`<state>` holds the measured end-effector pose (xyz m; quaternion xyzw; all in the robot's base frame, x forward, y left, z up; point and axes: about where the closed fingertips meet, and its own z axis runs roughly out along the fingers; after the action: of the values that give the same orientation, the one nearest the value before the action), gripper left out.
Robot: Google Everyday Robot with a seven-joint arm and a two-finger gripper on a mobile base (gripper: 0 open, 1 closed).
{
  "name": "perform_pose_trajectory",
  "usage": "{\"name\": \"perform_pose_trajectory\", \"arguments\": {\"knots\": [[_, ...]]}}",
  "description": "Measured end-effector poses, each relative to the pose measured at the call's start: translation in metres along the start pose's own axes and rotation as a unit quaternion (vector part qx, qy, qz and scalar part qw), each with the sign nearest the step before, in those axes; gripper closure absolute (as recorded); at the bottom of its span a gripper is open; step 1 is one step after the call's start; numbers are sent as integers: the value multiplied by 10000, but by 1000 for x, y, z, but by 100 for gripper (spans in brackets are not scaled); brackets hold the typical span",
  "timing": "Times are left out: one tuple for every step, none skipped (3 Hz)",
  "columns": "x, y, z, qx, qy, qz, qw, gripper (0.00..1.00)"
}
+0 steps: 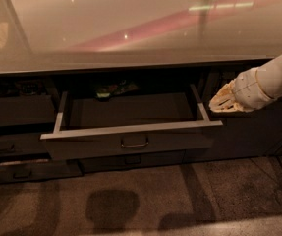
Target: Open top drawer
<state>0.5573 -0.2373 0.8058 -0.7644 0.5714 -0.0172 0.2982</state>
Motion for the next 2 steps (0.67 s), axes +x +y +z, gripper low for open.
{"name": "perform_pose_trajectory", "arguments": {"knots": [[-7,1,7,-123,-1181,-51,9929,100],[-7,1,7,-124,-1181,-50,9929,100]]}}
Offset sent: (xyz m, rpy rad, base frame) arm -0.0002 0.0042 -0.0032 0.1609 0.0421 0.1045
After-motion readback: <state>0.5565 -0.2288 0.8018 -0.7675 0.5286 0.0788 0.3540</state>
